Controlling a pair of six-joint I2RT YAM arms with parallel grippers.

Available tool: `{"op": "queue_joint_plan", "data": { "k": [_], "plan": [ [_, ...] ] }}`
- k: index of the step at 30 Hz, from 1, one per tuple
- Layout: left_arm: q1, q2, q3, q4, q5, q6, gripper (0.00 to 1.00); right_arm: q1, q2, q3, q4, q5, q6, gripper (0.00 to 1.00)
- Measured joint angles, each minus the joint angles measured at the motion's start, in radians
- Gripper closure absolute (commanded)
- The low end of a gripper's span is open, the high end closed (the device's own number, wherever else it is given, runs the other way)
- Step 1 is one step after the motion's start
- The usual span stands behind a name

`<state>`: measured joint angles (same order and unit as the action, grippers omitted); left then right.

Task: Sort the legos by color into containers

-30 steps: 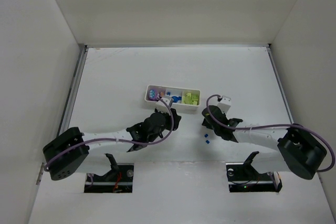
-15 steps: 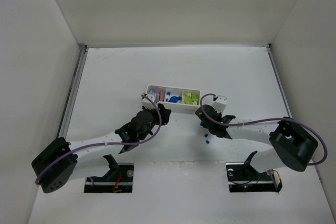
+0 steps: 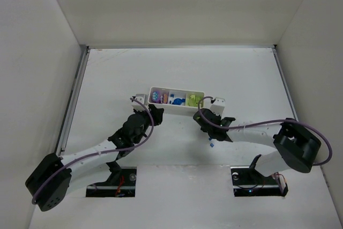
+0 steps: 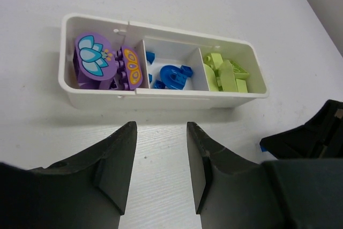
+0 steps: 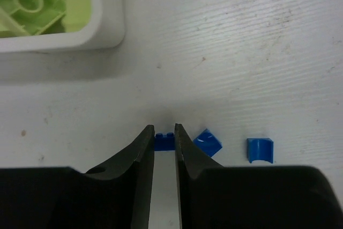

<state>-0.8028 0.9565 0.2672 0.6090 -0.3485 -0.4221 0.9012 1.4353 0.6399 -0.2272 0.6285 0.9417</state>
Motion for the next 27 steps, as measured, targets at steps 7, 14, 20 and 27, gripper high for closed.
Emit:
{"op": "queue_joint_plan", "data": {
  "k": [7,14,20,27],
  "plan": [
    [0.018,-0.019,-0.013,0.000,-0.001,-0.010,0.61,0.037,-0.006,0.183,-0.004,-0.012,-0.084,0.76],
    [0.020,-0.030,-0.024,0.000,-0.001,-0.014,0.61,-0.004,0.155,0.415,0.142,-0.066,-0.212,0.75],
    [0.016,-0.011,-0.026,0.002,-0.001,-0.014,0.61,-0.070,0.316,0.515,0.184,-0.112,-0.254,0.57],
    [-0.089,0.065,-0.020,0.023,-0.004,0.000,0.64,-0.085,0.283,0.497,0.206,-0.121,-0.279,0.52]
  ]
}}
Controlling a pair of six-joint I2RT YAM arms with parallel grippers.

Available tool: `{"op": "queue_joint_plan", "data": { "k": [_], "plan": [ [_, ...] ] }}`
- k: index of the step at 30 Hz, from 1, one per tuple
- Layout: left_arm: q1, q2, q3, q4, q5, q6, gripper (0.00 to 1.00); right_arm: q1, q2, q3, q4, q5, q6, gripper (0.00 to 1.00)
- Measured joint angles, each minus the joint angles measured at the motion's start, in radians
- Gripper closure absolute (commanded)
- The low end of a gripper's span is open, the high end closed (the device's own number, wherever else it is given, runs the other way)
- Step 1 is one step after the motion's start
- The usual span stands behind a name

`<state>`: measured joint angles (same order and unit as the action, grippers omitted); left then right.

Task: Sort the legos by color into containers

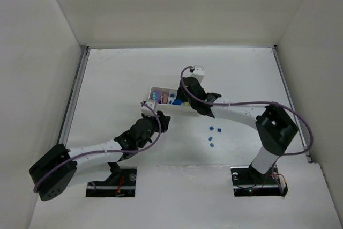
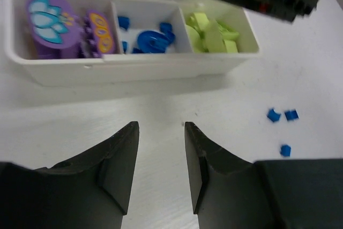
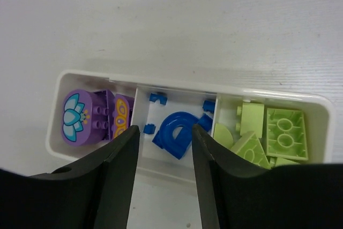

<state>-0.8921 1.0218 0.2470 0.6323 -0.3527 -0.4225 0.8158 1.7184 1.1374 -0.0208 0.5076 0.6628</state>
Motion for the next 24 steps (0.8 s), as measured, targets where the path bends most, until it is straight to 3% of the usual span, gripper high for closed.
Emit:
{"op": "queue_joint_plan", "data": {
  "k": [5,12,24],
  "plan": [
    [-0.166,0.138,0.063,0.041,0.016,0.054,0.64,-0.014,-0.201,-0.176,0.054,0.020,-0.005,0.64],
    [-0.363,0.353,0.217,0.083,0.044,0.123,0.63,-0.052,-0.522,-0.519,0.105,0.037,0.016,0.61],
    [-0.425,0.642,0.450,0.036,0.049,0.134,0.66,-0.128,-0.768,-0.717,-0.007,0.045,0.121,0.57]
  ]
}}
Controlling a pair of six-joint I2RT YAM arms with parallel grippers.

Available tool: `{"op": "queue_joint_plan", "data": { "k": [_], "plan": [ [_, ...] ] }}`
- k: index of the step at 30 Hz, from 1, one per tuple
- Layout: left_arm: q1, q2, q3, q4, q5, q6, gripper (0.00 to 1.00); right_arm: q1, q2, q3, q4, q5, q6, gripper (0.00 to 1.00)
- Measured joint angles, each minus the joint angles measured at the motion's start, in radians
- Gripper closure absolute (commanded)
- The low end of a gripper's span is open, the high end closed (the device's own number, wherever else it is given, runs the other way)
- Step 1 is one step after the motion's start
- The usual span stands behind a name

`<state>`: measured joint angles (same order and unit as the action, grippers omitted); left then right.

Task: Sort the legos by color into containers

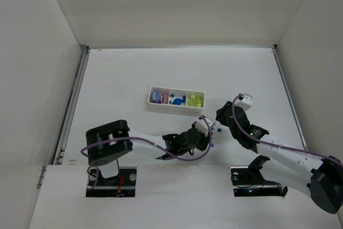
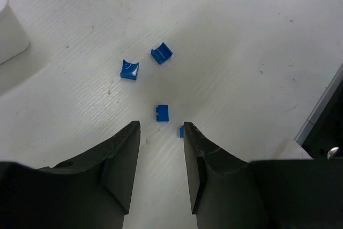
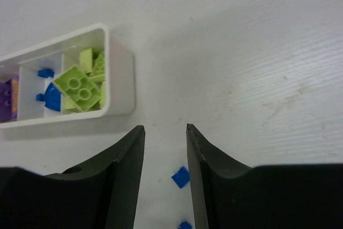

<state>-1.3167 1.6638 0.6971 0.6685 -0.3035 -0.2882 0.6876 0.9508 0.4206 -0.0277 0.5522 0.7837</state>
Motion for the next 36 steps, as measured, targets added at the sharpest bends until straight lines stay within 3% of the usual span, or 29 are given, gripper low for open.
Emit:
{"op": "queue_joint_plan", "data": {
  "k": [7,22,27,36],
  "plan": [
    [0.000,0.117,0.098,-0.036,0.008,0.002,0.74,-0.064,-0.114,-0.069,-0.048,-0.010,0.022,0.57],
    [0.001,0.221,0.172,-0.090,-0.011,0.006,0.75,-0.111,-0.170,-0.112,-0.045,-0.078,0.028,0.57],
    [0.003,0.233,0.187,-0.093,-0.015,0.011,0.87,-0.110,-0.157,-0.114,-0.031,-0.082,0.028,0.58],
    [0.021,0.194,0.144,-0.104,-0.049,0.017,0.90,-0.084,-0.138,-0.119,-0.027,-0.085,0.035,0.75]
  ]
}}
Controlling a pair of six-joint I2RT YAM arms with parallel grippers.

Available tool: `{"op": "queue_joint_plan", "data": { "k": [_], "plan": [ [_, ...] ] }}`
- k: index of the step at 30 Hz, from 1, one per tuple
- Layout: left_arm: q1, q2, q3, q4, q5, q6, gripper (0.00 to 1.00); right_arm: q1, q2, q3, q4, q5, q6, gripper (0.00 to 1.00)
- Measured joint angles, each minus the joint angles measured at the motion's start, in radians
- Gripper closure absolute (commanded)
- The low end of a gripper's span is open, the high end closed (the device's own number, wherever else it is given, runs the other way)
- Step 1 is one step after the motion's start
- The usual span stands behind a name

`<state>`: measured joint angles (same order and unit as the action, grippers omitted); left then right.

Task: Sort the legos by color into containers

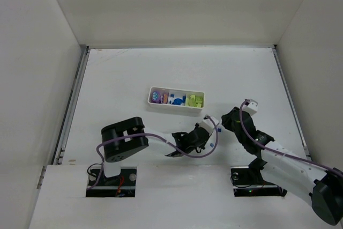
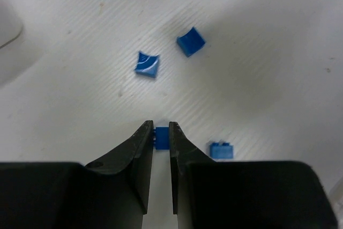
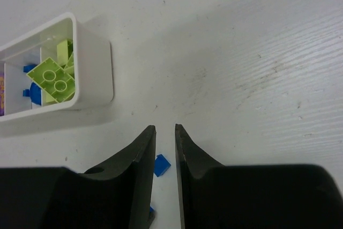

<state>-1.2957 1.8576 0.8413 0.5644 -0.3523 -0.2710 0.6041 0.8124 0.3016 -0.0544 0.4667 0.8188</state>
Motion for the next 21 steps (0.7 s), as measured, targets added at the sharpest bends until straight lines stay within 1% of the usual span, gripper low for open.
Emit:
{"op": "queue_joint_plan", "data": {
  "k": [3,5,9,11,13,17,21],
  "plan": [
    [0.030,-0.081,-0.068,-0.009,-0.003,-0.003,0.90,0.016,0.000,0.000,-0.015,0.000,0.008,0.76],
    [0.063,-0.157,-0.116,-0.014,-0.004,-0.011,0.90,0.050,0.000,0.004,-0.040,-0.002,0.013,0.74],
    [0.146,-0.310,-0.185,-0.016,0.002,-0.030,0.89,0.172,0.026,0.056,-0.124,-0.001,0.026,0.65],
    [0.194,-0.378,-0.211,-0.013,0.012,-0.041,0.88,0.251,0.074,0.106,-0.169,0.001,0.024,0.61],
    [0.239,-0.433,-0.235,-0.011,0.026,-0.050,0.88,0.315,0.127,0.157,-0.211,0.004,0.018,0.59],
    [0.333,-0.513,-0.281,-0.005,0.066,-0.060,0.87,0.410,0.240,0.266,-0.309,0.020,-0.017,0.47],
    [0.403,-0.571,-0.341,0.003,0.096,-0.069,0.87,0.448,0.318,0.341,-0.408,0.035,-0.069,0.47]
  ]
}}
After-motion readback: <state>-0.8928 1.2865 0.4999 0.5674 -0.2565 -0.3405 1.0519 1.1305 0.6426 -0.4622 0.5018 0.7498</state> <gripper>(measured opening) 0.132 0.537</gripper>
